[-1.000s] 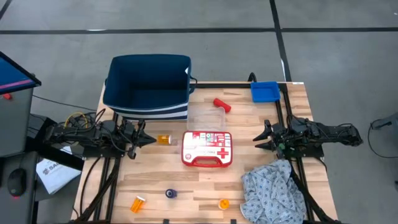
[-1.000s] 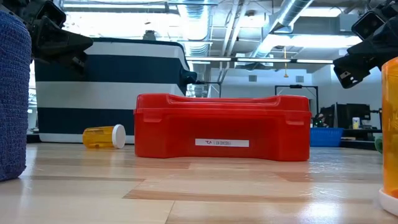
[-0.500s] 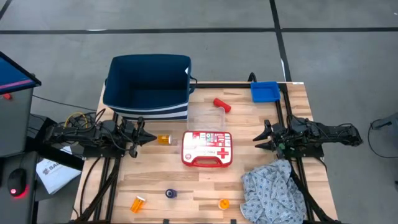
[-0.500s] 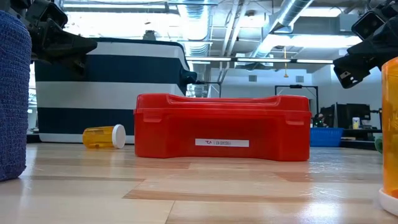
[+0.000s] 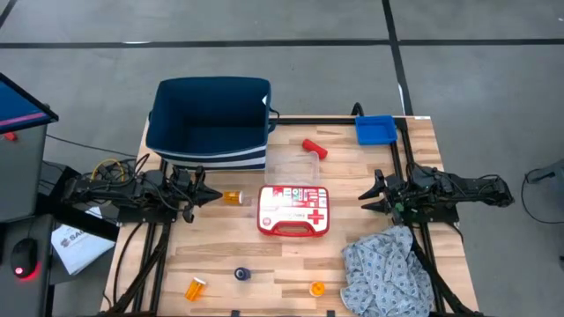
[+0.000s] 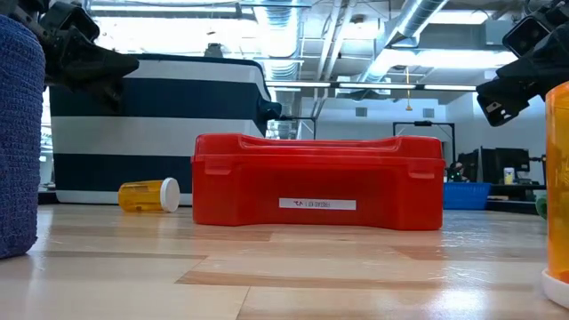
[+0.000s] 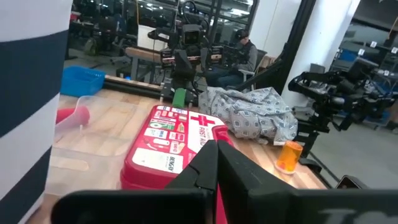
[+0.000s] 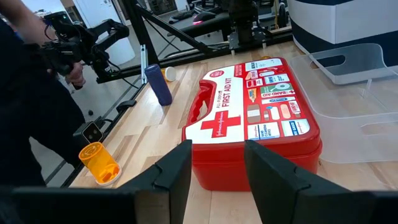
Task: Pick & place medical supplies in basket/bin
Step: Put the gray patient gown into the blue laundry organizer
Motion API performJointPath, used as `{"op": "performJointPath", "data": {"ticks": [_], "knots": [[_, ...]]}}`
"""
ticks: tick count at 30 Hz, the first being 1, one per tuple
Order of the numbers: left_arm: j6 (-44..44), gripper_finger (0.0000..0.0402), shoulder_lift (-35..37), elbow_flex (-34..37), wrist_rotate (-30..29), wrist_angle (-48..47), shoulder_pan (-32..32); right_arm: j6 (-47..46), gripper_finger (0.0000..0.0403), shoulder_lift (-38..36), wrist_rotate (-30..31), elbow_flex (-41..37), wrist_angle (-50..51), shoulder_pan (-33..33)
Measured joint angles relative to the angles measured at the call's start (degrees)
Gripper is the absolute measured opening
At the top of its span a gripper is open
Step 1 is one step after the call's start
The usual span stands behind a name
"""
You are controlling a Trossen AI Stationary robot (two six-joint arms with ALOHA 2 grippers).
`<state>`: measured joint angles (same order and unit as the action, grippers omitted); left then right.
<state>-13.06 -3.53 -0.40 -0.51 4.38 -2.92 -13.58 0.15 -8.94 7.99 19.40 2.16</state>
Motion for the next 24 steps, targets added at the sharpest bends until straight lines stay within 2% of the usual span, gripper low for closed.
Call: {"op": "performJointPath", "data": {"ticks": [6, 13, 17, 24], "knots": [[-0.1, 0.0000, 0.0, 0.0, -3.2, 0.0, 0.0, 0.0, 0.0143, 0.0, 0.0, 0.0, 0.0, 0.0], [-0.9, 0.0000, 0.0, 0.0, -3.4, 0.0, 0.0, 0.1, 0.0143, 0.0, 0.0, 0.0, 0.0, 0.0], [-1.4, 0.0000, 0.0, 0.0, -3.4, 0.0, 0.0, 4.0, 0.0143, 0.0, 0.1, 0.0, 0.0, -0.1], [-6.8, 0.0000, 0.0, 0.0, -3.4, 0.7, 0.0, 4.4, 0.0143, 0.0, 0.1, 0.0, 0.0, -0.1]]}}
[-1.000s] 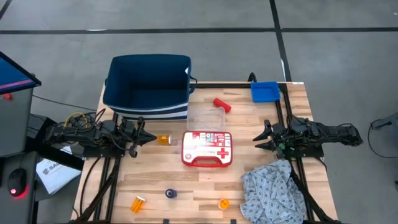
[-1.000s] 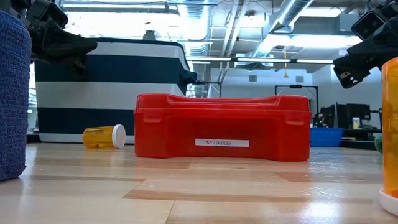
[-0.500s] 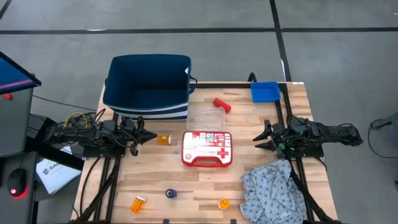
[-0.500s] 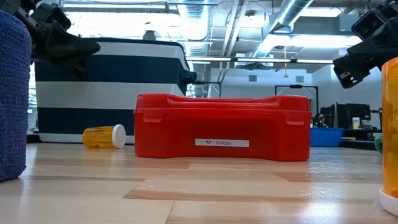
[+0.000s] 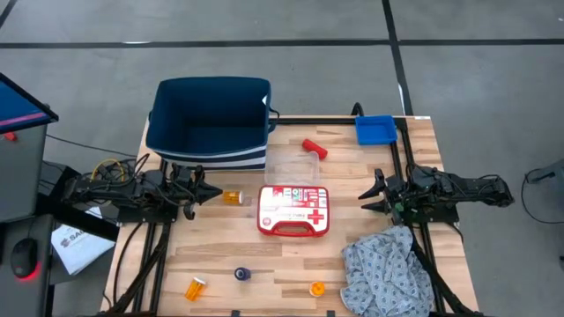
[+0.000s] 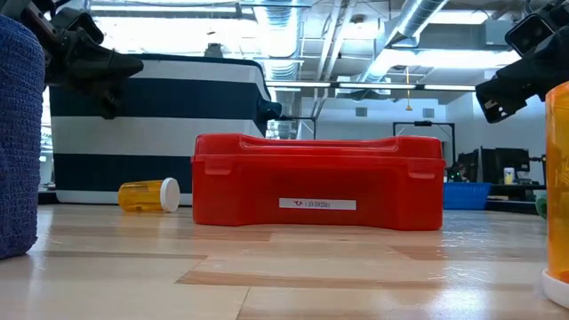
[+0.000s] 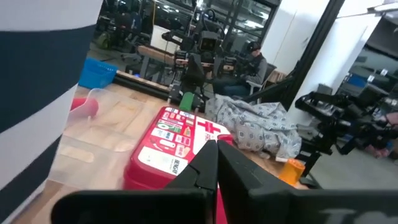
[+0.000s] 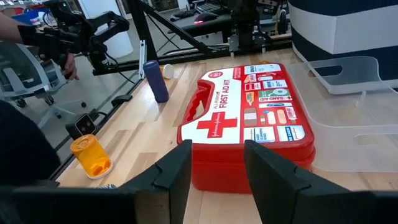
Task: Pick & place medical supplies in basket/bin
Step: Put the gray patient gown into the blue laundry organizer
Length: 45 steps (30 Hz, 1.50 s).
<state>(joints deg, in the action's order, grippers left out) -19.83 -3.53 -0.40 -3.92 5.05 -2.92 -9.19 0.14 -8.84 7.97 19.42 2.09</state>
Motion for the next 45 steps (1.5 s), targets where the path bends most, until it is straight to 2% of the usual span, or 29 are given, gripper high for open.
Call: {"op": "performJointPath", "data": {"ticks": [6, 10, 17, 22, 34, 38, 45], "knots": [[-0.2, 0.0000, 0.0, 0.0, 0.0, 0.2, 0.0, -0.5, 0.0143, 0.0, -0.1, 0.0, 0.0, 0.1], [-0.2, 0.0000, 0.0, 0.0, 0.1, 0.6, 0.0, -6.9, 0.0143, 0.0, -0.2, 0.0, -0.1, 0.1], [-0.2, 0.0000, 0.0, 0.0, 0.1, 0.6, 0.0, -7.4, 0.0156, 0.0, -3.5, 0.0, 0.1, 0.2], [-0.2, 0.0000, 0.0, 0.0, 0.2, 0.5, 0.0, -7.4, 0.0164, 0.0, -1.3, 0.0, 1.2, 0.1], [-0.2, 0.0000, 0.0, 0.0, 0.2, 0.5, 0.0, -15.9, 0.0174, 2.0, -1.6, 0.0, 5.1, 0.2], [-0.2, 0.0000, 0.0, 0.0, 0.0, 0.5, 0.0, -21.8, 0.0180, 3.0, -1.6, 0.0, 5.2, 0.2], [-0.2, 0.0000, 0.0, 0.0, 0.0, 0.5, 0.0, -18.9, 0.0188, 4.4, -3.3, 0.0, 4.9, 1.4]]}}
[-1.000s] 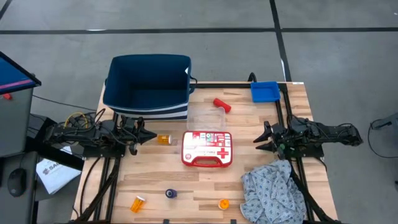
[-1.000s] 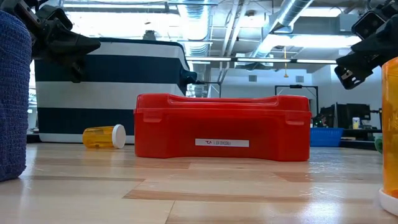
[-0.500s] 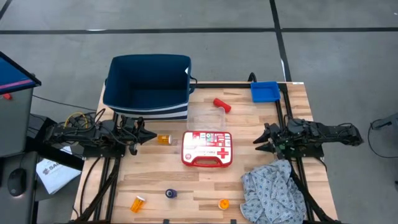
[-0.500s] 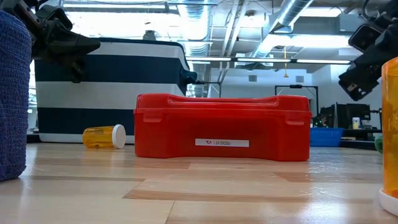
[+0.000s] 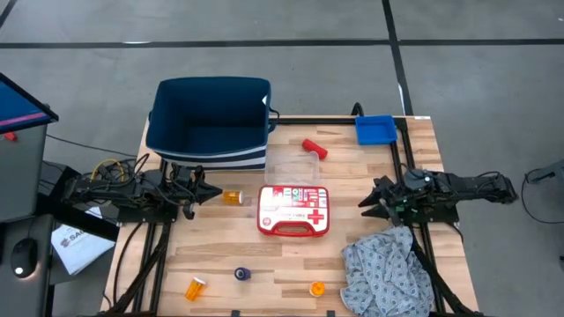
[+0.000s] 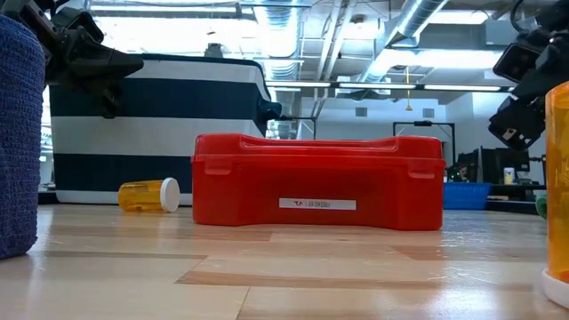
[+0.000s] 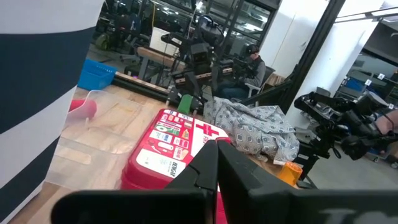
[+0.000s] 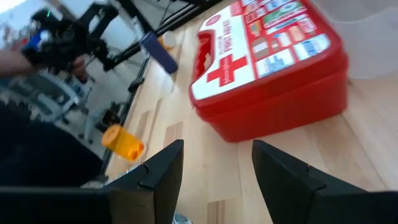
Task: Pick & place medical supplies in basket/bin
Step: Put the gray patient gown into the blue laundry organizer
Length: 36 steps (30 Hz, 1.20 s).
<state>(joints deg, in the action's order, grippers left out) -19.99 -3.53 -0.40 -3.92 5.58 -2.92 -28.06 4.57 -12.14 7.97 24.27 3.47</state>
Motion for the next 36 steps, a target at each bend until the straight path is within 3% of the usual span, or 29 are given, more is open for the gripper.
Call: {"op": "performJointPath", "data": {"ticks": [10, 19, 25, 36], "knots": [[-0.3, 0.0000, 0.0, 0.0, 0.0, 0.2, 0.0, 1.7, 0.0201, 0.0, 2.0, 0.0, -3.1, 3.5], [-9.0, 0.0000, 0.0, 0.0, -2.0, 1.0, 0.0, 4.2, 0.0197, 0.0, 6.5, 0.0, -11.9, 3.6], [-9.5, 0.0000, 0.0, 0.0, -2.0, 1.0, 0.0, 4.0, 0.0196, 0.0, 6.5, 0.0, -14.3, 3.6], [-11.0, 0.0000, 0.0, 0.0, -2.2, 1.4, 0.0, -10.6, 0.0196, 0.0, 9.9, 0.0, -15.8, 3.5]]}}
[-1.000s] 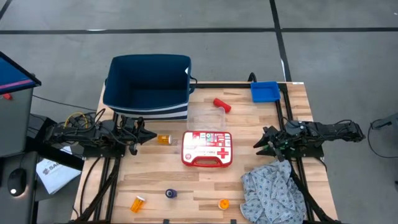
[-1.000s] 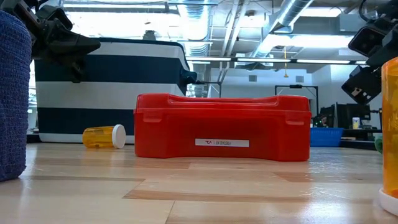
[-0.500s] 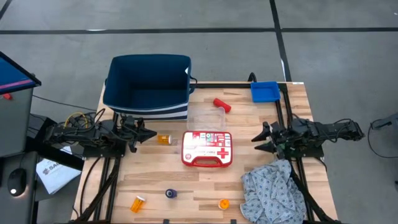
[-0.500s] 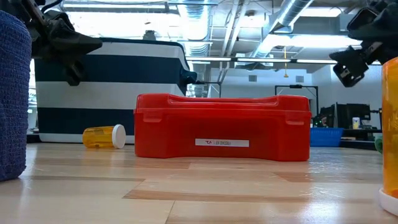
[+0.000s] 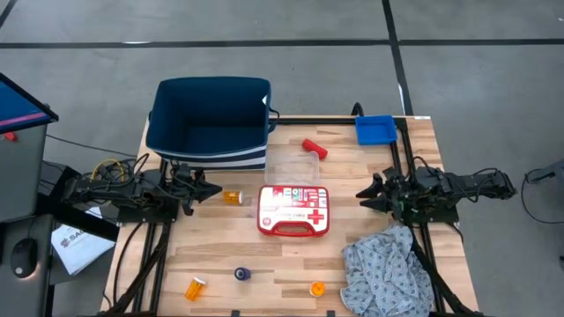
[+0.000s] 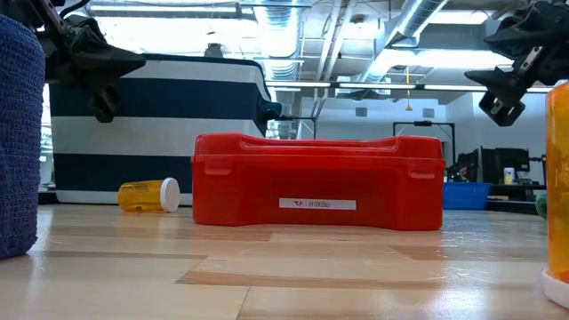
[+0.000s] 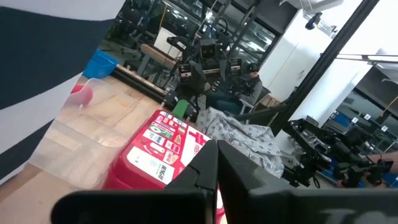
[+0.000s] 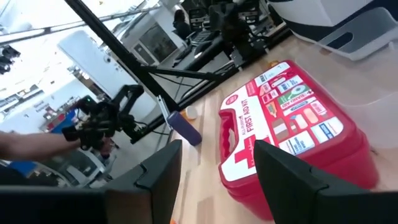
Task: Pick & place medical supplies in basket/bin
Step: Put the gray patient gown into the blue laundry organizer
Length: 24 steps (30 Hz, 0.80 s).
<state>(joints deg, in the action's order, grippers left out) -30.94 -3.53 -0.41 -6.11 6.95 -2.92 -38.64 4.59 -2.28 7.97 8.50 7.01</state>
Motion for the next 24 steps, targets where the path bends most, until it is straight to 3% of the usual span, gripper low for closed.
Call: {"op": "performJointPath", "data": {"ticks": [24], "knots": [[-2.6, 0.0000, 0.0, 0.0, 2.5, -0.5, 0.0, -0.9, 0.0196, 0.0, 0.3, 0.0, -0.4, 0.1]]}}
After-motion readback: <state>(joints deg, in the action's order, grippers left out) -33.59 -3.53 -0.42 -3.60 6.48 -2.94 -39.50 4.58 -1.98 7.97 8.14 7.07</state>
